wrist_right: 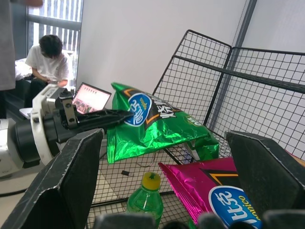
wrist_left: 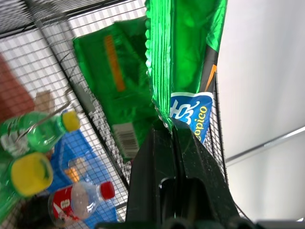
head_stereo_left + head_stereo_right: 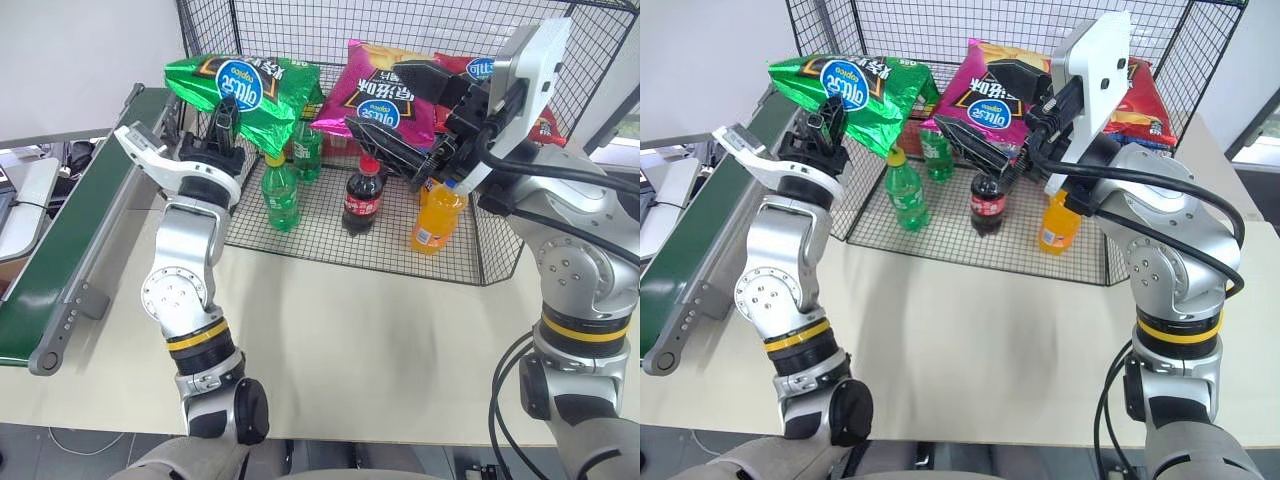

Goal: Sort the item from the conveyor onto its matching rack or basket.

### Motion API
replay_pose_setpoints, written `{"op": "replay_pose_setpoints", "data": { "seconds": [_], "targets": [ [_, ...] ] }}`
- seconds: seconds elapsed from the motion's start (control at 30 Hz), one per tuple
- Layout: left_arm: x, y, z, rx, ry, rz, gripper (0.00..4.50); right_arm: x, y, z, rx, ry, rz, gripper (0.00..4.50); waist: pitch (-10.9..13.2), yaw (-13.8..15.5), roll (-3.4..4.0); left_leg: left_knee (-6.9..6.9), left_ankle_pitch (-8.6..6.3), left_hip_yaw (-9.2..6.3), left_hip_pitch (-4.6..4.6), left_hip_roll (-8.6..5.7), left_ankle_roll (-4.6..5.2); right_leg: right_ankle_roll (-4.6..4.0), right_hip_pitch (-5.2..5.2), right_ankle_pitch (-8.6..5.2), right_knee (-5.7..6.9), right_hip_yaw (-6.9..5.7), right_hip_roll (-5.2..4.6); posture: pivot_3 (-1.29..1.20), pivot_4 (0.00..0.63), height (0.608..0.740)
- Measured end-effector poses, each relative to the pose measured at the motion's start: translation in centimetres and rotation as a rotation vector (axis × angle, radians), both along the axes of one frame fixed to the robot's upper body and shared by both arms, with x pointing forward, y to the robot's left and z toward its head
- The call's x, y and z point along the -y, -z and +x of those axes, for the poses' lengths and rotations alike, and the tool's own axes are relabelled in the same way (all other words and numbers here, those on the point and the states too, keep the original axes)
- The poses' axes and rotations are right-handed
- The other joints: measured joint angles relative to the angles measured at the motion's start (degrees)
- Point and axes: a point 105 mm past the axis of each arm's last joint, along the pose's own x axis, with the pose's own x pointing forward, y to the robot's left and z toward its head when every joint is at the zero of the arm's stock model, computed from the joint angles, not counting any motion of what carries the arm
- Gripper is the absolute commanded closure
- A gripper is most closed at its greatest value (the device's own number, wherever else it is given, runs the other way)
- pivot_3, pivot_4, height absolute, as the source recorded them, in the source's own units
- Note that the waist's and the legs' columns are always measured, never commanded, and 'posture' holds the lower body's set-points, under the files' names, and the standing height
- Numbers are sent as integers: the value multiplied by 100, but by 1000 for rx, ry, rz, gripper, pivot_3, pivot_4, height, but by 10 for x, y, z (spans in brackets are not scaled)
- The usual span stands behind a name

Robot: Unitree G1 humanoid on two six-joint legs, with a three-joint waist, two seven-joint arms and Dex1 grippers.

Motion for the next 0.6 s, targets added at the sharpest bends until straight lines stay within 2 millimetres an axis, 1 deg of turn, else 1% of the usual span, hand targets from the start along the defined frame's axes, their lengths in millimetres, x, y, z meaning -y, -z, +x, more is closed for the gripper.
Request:
{"op": "replay_pose_setpoints", "data": {
  "seconds": [0.23,0.33,0.47,0.6],
  "targets": [
    [1,8,-7,-64,-10,-18,4492,0,0,0,4,4,-3,0,0,9,0,1,0,1,0,0,0,0,1,0,-1,3,3,0,150,740],
    [-6,17,-4,-144,-66,-38,4492,0,0,0,4,4,-3,0,0,11,0,2,0,1,0,0,0,0,1,0,-2,4,5,0,150,740],
    [-17,23,-2,-208,-139,-53,4492,0,0,0,4,4,-4,0,0,11,0,2,0,3,0,-1,0,0,1,0,-2,4,7,0,150,740],
    [-20,26,-2,-238,-158,-58,4492,0,0,0,4,4,-4,0,0,13,0,2,0,3,0,-1,0,0,1,0,-2,3,7,0,150,740]
  ]
}}
